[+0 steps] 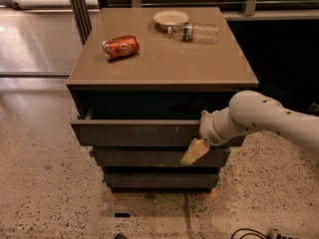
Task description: Open top drawer
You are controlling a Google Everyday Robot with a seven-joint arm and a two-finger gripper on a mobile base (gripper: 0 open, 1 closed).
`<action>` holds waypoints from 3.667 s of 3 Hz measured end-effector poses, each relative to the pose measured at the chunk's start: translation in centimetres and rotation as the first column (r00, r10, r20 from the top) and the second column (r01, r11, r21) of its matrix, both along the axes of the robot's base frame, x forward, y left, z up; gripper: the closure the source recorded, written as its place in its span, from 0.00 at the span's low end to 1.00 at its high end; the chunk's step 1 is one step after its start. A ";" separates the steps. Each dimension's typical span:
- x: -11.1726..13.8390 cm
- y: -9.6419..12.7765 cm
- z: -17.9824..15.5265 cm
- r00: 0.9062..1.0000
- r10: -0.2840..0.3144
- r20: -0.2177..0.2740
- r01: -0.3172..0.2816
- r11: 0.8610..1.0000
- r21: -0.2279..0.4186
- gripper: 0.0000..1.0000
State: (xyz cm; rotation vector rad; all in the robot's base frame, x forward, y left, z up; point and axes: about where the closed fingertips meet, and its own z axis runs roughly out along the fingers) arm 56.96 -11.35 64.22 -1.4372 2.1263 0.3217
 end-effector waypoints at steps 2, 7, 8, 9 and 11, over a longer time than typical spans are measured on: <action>-1.8 0.0 0.6 1.000 0.004 -0.026 -0.003 1.000 0.012 0.00; -12.4 1.5 2.1 0.968 0.074 -0.241 -0.052 0.994 0.096 0.00; -12.4 1.6 2.1 0.968 0.074 -0.242 -0.052 0.994 0.096 0.00; -14.0 2.0 1.5 0.957 0.092 -0.275 -0.070 0.994 0.090 0.00; -16.9 2.0 2.6 0.943 0.101 -0.317 -0.071 0.992 0.104 0.00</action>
Offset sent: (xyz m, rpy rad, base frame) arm -0.2323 -0.0054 0.0352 0.1421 0.3130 0.0352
